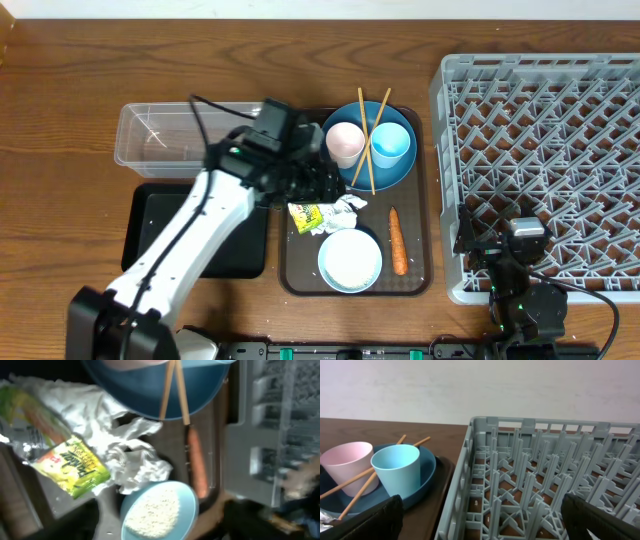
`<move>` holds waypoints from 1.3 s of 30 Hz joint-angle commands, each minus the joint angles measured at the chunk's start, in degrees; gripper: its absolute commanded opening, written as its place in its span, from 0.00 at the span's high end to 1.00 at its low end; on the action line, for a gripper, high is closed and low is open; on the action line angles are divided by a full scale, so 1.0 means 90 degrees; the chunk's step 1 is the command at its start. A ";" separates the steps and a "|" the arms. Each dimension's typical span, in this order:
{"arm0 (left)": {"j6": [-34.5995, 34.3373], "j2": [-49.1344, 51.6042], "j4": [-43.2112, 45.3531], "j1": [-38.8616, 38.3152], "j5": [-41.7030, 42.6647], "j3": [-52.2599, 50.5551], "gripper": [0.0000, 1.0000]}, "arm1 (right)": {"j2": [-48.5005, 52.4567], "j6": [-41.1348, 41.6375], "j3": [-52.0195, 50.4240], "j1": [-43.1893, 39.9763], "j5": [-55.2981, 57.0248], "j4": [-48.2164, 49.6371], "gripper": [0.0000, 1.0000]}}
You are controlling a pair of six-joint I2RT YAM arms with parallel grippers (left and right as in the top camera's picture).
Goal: Sort waste into correct bins and load items into the dishwasher rack
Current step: 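Reach the left gripper to the brown tray and grasp the white tissue, then carry the tissue left into the clear plastic bin and open the gripper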
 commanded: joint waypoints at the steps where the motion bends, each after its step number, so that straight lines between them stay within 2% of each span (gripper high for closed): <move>1: -0.0090 0.0053 -0.0015 -0.0469 -0.1234 0.0070 0.27 | -0.0010 -0.0029 -0.0010 -0.0112 -0.0019 -0.0029 0.01; 7: -0.0080 0.0061 -0.0134 -0.1445 -0.3177 0.0010 0.26 | -0.0010 -0.0029 -0.0010 -0.0112 -0.0019 -0.0029 0.01; 12: -0.0066 0.0134 0.0051 -0.1999 -0.4099 -0.0287 0.26 | -0.0010 -0.0029 -0.0010 -0.0112 -0.0022 -0.0029 0.01; 22: -0.0092 0.0466 0.1132 -0.2030 -0.4085 -0.0804 0.21 | -0.0010 -0.0029 -0.0010 -0.0112 -0.0022 -0.0029 0.01; 31: -0.0092 0.1173 0.1365 -0.2028 -0.4087 -0.0804 0.21 | -0.0010 -0.0029 -0.0010 -0.0112 -0.0022 -0.0029 0.01; 39: -0.0090 0.1778 0.2086 -0.2028 -0.4087 -0.0804 0.21 | -0.0010 -0.0029 -0.0010 -0.0112 -0.0022 -0.0029 0.01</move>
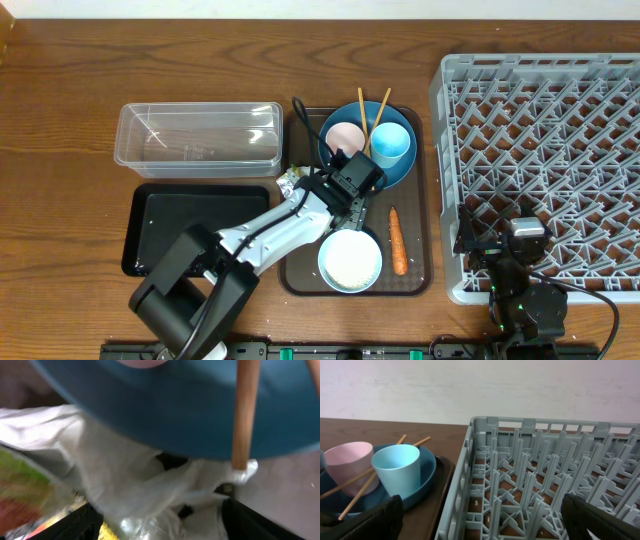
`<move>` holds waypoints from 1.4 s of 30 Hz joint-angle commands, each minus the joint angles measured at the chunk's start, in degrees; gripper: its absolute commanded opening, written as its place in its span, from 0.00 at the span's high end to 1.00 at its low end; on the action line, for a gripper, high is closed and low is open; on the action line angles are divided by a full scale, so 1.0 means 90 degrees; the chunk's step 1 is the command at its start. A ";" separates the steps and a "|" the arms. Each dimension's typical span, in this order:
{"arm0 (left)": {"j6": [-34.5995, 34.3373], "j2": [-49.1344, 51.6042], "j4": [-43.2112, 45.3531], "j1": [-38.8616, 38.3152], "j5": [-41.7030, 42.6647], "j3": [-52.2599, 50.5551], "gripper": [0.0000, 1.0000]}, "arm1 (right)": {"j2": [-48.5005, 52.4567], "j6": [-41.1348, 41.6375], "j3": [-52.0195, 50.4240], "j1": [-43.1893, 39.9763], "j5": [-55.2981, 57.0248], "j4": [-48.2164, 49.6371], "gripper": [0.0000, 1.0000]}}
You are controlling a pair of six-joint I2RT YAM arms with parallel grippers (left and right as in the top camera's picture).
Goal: Sort waste into correct bins and load items into the dishwasher rack
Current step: 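Carry the tissue left into the clear plastic bin and open the gripper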
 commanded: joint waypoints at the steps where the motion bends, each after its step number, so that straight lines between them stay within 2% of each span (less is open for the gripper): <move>1: 0.0012 0.0068 0.0053 0.0010 -0.0107 -0.0034 0.23 | -0.0010 -0.0029 -0.0010 -0.0112 -0.0022 -0.0027 0.01; 3: 0.0012 0.0090 0.0051 0.0010 -0.0107 -0.0036 0.32 | -0.0010 -0.0029 -0.0010 -0.0112 -0.0022 -0.0027 0.01; 7: 0.0015 0.0121 0.0051 0.0010 -0.0107 -0.0036 0.80 | -0.0010 -0.0029 -0.0010 -0.0112 -0.0022 -0.0027 0.01; 11: 0.0015 0.0100 0.0044 0.0010 -0.0107 -0.0029 0.94 | -0.0010 -0.0029 -0.0010 -0.0112 -0.0022 -0.0027 0.01; 16: 0.0075 -0.0374 -0.0233 0.0010 -0.0401 0.0160 0.94 | -0.0010 -0.0029 -0.0010 -0.0112 -0.0019 -0.0027 0.01; 25: 0.0080 -0.2159 -0.0634 0.0010 -0.0461 0.0236 0.94 | -0.0010 -0.0029 -0.0010 -0.0112 -0.0022 -0.0027 0.01; 33: 0.0078 -0.2773 -0.0797 0.0095 -0.0753 0.0236 0.94 | -0.0010 -0.0029 -0.0010 -0.0112 -0.0022 -0.0027 0.01; 37: 0.0083 -0.2902 -0.0447 0.0576 -0.1185 0.0236 0.94 | -0.0010 -0.0029 -0.0010 -0.0112 -0.0022 -0.0027 0.01; 42: 0.0083 -0.2788 0.0146 0.1768 -0.1226 0.0236 0.94 | -0.0010 -0.0029 -0.0010 -0.0112 -0.0022 -0.0027 0.01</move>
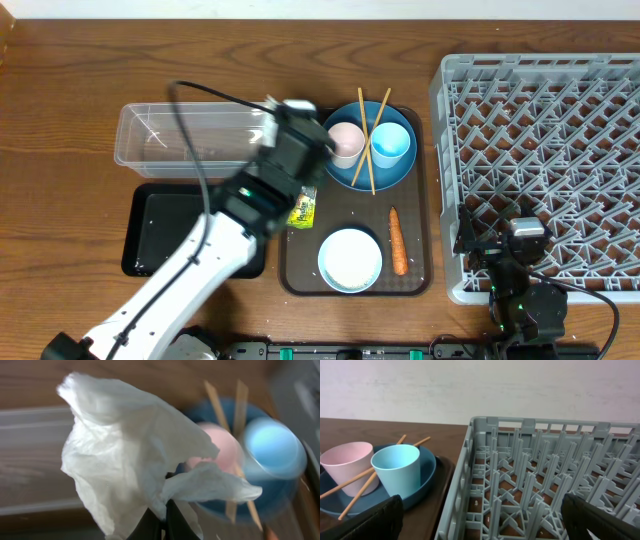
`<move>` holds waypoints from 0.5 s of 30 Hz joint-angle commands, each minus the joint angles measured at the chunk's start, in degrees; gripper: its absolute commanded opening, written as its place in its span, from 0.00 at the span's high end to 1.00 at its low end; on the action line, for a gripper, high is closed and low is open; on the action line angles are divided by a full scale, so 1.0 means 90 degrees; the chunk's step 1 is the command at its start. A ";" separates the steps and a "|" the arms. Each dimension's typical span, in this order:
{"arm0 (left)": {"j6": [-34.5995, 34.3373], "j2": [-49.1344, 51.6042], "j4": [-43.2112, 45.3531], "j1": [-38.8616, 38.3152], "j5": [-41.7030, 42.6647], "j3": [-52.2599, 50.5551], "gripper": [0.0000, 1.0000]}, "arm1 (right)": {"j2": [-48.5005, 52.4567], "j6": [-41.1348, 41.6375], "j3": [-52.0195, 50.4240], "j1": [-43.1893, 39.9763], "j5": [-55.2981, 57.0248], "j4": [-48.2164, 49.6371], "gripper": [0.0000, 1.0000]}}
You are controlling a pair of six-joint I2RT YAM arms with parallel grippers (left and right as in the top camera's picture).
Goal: Sort waste into correct bins and load items into the dishwasher rack
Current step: 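Carry the tissue left into the clear plastic bin and open the gripper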
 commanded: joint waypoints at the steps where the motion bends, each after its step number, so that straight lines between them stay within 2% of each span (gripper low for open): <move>1: 0.0063 0.0046 0.0325 0.0804 -0.0301 0.0070 0.94 | -0.0010 -0.0029 -0.0010 -0.0112 -0.0022 -0.0027 0.01; 5: 0.0061 0.0296 0.1095 0.1732 -0.0265 0.0070 0.94 | -0.0010 -0.0029 -0.0010 -0.0112 -0.0022 -0.0027 0.01; 9: 0.0058 0.0760 0.1457 0.2339 0.0432 0.0070 0.94 | -0.0010 -0.0029 -0.0010 -0.0112 -0.0022 -0.0027 0.01; 15: 0.0056 0.1596 0.1370 0.2584 0.0714 0.0070 0.94 | -0.0010 -0.0029 -0.0010 -0.0112 -0.0022 -0.0027 0.01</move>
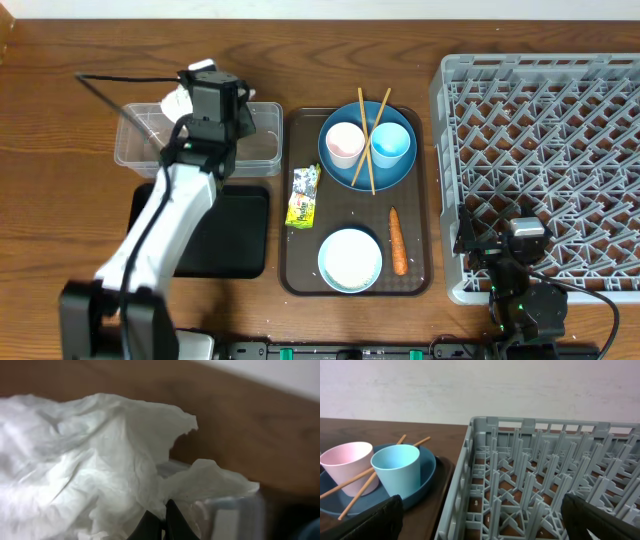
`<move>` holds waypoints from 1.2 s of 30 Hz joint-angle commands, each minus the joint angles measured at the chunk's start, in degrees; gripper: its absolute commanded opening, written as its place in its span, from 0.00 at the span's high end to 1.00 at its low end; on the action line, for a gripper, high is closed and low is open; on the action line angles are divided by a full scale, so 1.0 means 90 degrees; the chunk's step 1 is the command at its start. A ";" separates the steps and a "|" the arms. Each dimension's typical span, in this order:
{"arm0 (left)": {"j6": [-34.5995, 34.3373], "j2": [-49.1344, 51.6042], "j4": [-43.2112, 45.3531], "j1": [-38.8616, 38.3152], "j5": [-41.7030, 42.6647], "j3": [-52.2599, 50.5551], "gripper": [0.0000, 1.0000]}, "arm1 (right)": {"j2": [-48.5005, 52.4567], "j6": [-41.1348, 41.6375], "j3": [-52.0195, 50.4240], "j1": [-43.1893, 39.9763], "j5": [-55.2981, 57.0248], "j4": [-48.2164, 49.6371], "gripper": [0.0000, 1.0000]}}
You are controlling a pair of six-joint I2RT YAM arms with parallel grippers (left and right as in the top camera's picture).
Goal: Sort waste into correct bins and load items into the dishwasher rack
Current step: 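Carry the tissue left into the clear plastic bin and open the gripper, then move the left gripper back to the tray and grasp the foil snack packet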
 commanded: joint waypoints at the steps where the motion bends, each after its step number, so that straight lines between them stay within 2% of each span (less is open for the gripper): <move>1: 0.0053 0.0391 -0.0121 0.0041 0.0262 0.0070 0.94 | -0.0010 -0.0029 -0.0010 -0.0112 -0.0022 -0.0027 0.01; 4: -0.0168 0.0500 -0.0374 0.0034 0.0262 0.0070 0.93 | -0.0010 -0.0029 -0.0010 -0.0112 -0.0022 -0.0027 0.01; 6: -0.0255 0.0551 -0.0454 0.0036 0.0262 0.0068 0.83 | -0.0010 -0.0029 -0.0010 -0.0112 -0.0022 -0.0027 0.01; 8: -0.0250 0.0607 -0.0466 0.0036 0.0260 0.0068 0.43 | -0.0010 -0.0029 -0.0010 -0.0112 -0.0022 -0.0027 0.01; 9: -0.0250 0.0614 -0.0466 0.0036 0.0260 0.0068 0.32 | -0.0010 -0.0029 -0.0010 -0.0112 -0.0022 -0.0027 0.01; 10: -0.0250 0.0610 -0.0459 0.0036 0.0260 0.0070 0.30 | -0.0010 -0.0029 -0.0010 -0.0112 -0.0019 -0.0027 0.01; 15: -0.0202 0.0143 -0.0306 0.0022 0.0316 0.0107 0.28 | -0.0010 -0.0029 -0.0010 -0.0112 -0.0022 -0.0027 0.01; 18: -0.0206 -0.0427 -0.0454 -0.0070 0.0816 0.0112 0.28 | -0.0010 -0.0029 -0.0010 -0.0112 -0.0022 -0.0027 0.01; 22: -0.0510 -0.1304 -0.1326 -0.0510 0.1144 0.0112 0.28 | -0.0010 -0.0029 -0.0010 -0.0112 -0.0019 -0.0027 0.01; 25: -0.0758 -0.1673 -0.2251 -0.1027 0.1144 0.0112 0.34 | -0.0010 -0.0029 -0.0010 -0.0112 -0.0022 -0.0024 0.01; 29: -0.0950 -0.1579 -0.3143 -0.1860 0.1141 0.0068 0.37 | -0.0010 -0.0029 -0.0010 -0.0112 -0.0022 -0.0027 0.01; 36: -0.1071 -0.0726 -0.3160 -0.2781 0.0855 -0.0100 0.37 | -0.0010 -0.0029 -0.0010 -0.0112 -0.0022 -0.0027 0.01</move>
